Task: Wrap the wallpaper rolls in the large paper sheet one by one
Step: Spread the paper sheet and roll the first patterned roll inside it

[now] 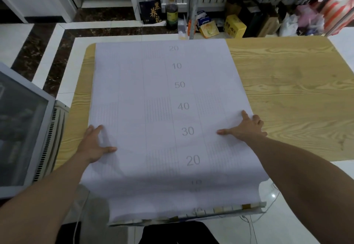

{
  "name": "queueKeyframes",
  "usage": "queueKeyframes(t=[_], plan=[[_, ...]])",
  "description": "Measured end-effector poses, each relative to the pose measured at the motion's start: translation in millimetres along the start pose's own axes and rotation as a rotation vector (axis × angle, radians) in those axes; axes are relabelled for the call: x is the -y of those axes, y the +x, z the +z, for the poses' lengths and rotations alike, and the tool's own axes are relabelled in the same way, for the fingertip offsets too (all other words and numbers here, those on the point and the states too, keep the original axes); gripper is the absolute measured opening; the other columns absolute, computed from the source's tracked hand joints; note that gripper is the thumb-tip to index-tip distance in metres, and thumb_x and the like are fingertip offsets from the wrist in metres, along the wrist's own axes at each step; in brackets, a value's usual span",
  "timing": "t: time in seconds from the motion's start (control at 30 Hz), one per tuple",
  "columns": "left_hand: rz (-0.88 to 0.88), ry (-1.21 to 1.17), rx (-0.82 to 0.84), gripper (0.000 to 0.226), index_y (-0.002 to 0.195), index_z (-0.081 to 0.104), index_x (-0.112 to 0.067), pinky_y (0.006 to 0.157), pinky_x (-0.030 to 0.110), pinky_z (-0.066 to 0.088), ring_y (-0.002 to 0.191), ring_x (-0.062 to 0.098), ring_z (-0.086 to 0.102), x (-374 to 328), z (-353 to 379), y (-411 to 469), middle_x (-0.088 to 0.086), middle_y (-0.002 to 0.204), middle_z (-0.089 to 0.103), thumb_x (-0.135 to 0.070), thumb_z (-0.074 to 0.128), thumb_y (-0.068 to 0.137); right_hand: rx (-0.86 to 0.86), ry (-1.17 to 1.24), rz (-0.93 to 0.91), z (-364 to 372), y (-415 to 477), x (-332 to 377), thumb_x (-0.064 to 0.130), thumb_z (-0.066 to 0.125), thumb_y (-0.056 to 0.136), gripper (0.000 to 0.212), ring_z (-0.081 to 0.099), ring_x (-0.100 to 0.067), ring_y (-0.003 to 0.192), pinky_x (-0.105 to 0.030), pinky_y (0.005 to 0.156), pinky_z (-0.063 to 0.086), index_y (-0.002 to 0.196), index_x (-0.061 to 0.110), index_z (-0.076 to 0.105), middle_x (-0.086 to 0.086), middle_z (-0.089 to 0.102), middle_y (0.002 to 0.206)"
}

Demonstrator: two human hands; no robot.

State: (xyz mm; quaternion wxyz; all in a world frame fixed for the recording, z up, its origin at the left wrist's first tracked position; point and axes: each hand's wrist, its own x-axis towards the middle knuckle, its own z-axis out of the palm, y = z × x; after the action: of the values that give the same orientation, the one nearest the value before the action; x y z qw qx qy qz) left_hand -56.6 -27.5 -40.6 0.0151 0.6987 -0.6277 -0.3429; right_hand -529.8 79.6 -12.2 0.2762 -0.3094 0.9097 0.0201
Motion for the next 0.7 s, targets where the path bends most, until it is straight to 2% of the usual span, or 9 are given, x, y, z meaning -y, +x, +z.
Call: queueKeyframes(t=[0.1, 0.17, 0.5, 0.7], plan=[[-0.036, -0.061, -0.114, 0.110, 0.147, 0.033, -0.018, 0.113, 0.048, 0.027, 0.142, 0.030, 0.021, 3.8, -0.5, -1.7, 0.008, 0.157, 0.017, -0.035, 0.091, 0.055, -0.023, -0.007, 0.013, 1.8, 2.6, 0.4, 0.079, 0.077, 0.036, 0.138, 0.010, -0.033, 0.142, -0.063, 0.108, 0.023, 0.149, 0.032, 0.012, -0.012, 0.014, 0.152], [-0.052, -0.032, -0.131, 0.111, 0.146, 0.035, -0.018, 0.113, 0.049, 0.028, 0.140, 0.031, 0.021, 3.3, -1.5, -1.5, 0.009, 0.155, 0.021, -0.039, 0.092, 0.053, -0.044, -0.014, 0.023, 3.4, 2.0, 2.2, 0.077, 0.079, 0.034, 0.137, 0.013, -0.034, 0.140, -0.062, 0.107, 0.025, 0.147, 0.030, 0.017, -0.014, 0.018, 0.150], [-0.074, 0.001, -0.102, 0.105, 0.149, 0.029, -0.019, 0.117, 0.046, 0.019, 0.145, 0.030, 0.011, -1.3, 1.3, -3.4, 0.010, 0.159, 0.013, -0.035, 0.088, 0.063, -0.058, -0.053, 0.043, 4.1, 1.8, 7.8, 0.077, 0.080, 0.028, 0.136, 0.019, -0.038, 0.136, -0.062, 0.104, 0.028, 0.142, 0.029, 0.025, -0.016, 0.023, 0.144], [-0.066, -0.041, -0.134, 0.101, 0.146, 0.038, -0.021, 0.117, 0.049, 0.020, 0.144, 0.030, 0.011, -0.7, 2.3, -1.8, 0.010, 0.157, 0.018, -0.035, 0.090, 0.060, -0.063, -0.042, 0.032, 4.1, 2.1, 4.6, 0.079, 0.078, 0.028, 0.137, 0.018, -0.037, 0.137, -0.063, 0.104, 0.027, 0.143, 0.030, 0.024, -0.016, 0.022, 0.145]])
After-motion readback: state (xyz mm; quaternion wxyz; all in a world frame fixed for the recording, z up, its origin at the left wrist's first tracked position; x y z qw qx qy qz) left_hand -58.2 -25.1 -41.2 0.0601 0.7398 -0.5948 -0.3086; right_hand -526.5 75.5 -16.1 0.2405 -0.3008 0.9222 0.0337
